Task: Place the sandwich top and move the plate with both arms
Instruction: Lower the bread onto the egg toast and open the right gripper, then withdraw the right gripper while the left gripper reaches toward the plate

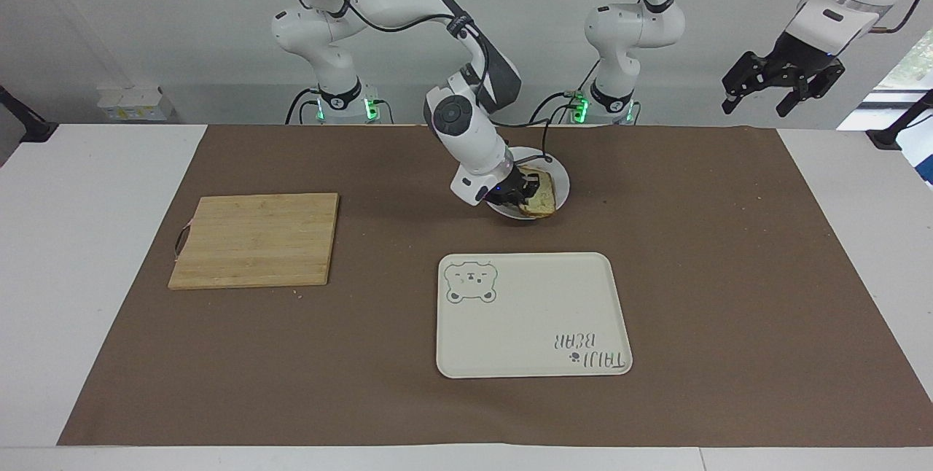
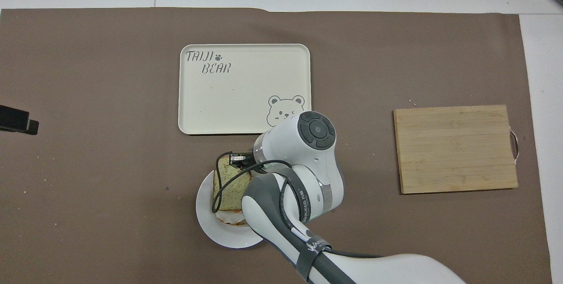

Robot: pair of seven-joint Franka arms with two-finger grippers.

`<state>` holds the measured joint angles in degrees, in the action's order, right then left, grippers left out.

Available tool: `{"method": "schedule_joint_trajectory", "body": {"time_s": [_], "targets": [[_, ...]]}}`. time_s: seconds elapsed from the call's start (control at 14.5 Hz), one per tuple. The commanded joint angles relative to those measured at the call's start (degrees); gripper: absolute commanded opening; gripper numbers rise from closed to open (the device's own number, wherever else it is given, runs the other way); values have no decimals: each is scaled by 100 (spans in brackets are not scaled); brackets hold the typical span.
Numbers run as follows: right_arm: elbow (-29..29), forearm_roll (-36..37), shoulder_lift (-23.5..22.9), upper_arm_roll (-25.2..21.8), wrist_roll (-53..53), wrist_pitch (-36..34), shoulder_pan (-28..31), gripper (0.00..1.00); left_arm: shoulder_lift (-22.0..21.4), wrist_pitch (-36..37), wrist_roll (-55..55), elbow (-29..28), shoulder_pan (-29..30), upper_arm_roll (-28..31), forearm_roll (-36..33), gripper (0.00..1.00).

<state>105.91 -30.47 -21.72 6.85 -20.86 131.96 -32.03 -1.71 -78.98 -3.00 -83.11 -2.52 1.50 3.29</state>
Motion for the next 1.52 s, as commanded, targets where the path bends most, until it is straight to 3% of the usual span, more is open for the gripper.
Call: {"method": "schedule_joint_trajectory", "body": {"time_s": [0.0, 0.07, 0.14, 0.21, 0.35, 0.69, 1.11, 1.45], "targets": [[228, -56, 124, 18, 74, 137, 39, 0, -172, -91, 71, -215, -29, -9, 49, 100], [246, -56, 124, 18, 82, 128, 39, 0, -172, -100, 63, -215, -47, -9, 49, 100], [246, -56, 124, 9, 74, 128, 74, 43, -172, -100, 62, -215, -47, -9, 49, 100], [237, -56, 124, 1, 47, 128, 74, 99, -172, -100, 54, -215, -47, -9, 49, 100], [211, 75, 106, -17, 65, 137, 74, 100, -172, -100, 54, -215, -47, -9, 49, 100], [149, 1366, 132, -43, 47, 120, 83, 100, -207, -91, -17, -267, -30, -9, 49, 100], [132, 2246, 781, -79, 65, -335, 626, 100, -303, -188, -25, -460, 41, 0, 471, 100], [105, 2862, 1301, -61, 135, -715, 1321, 100, -961, -1258, -34, -1908, 15, -9, 953, 100]]}}
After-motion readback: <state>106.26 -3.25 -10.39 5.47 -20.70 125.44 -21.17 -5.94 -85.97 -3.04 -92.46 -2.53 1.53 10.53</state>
